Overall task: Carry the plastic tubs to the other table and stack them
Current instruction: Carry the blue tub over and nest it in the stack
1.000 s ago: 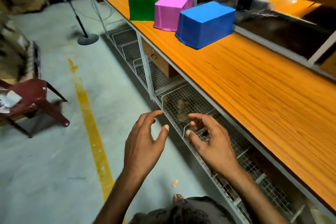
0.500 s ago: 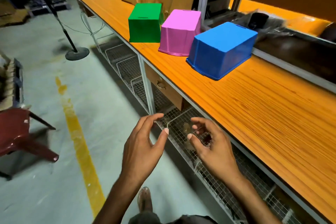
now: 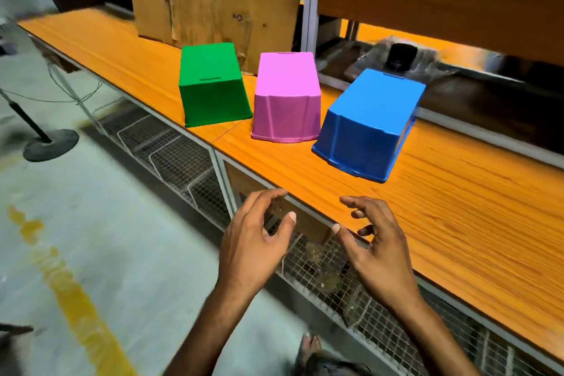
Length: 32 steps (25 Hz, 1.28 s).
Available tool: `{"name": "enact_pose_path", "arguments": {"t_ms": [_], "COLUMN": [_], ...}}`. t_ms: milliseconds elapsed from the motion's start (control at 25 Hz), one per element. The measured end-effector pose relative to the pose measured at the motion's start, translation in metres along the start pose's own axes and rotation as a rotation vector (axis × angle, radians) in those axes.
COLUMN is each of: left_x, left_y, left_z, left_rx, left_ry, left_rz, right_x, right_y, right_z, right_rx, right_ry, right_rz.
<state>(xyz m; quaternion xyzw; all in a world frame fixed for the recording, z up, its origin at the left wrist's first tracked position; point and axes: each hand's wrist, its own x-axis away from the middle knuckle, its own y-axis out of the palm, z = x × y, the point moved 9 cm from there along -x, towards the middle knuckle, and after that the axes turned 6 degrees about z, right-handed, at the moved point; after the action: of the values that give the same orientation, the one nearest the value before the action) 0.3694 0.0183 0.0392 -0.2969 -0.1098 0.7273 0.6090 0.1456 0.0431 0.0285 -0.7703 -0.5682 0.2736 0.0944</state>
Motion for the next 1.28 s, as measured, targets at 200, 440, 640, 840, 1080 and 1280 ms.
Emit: {"name": "enact_pose_path", "arguments": {"t_ms": [200,440,640,840,1080,1280], "left_x": [-0.089,-0.182,-0.231,-0.256,-0.270,-0.295], "left_y": [0.059,0.133,0.193,0.243,0.241,0.210], "left_z": [-0.016,-0.019,-0.042,-0.067,-0.053,0.000], "left_rx": [0.178,0.272,0.279,0.236,0.388,0.591], "left_ry": [-0.020,0.004,-0.055,-0.008,0.102,0.153], "left_rz": [-0.147,-0.283,-0.405,-0.560,-0.567,-0.541], "right_x": [-0.065,-0.129,-0.145,-0.162,-0.168,-0.171], "right_y": [-0.011,-0.028,-0.013,0.004,-0.003,-0.037], "right_z": [0.032,0.091,0.147,0.164,0.138,0.084], "right_rx": [0.039,0.072,0.135,0.170,0.187,0.050], "right_ry": [0.043,0.223,0.415,0.535,0.480,0.354], "right_rz": [0.213,0.526,0.574,0.571,0.641,0.664]}}
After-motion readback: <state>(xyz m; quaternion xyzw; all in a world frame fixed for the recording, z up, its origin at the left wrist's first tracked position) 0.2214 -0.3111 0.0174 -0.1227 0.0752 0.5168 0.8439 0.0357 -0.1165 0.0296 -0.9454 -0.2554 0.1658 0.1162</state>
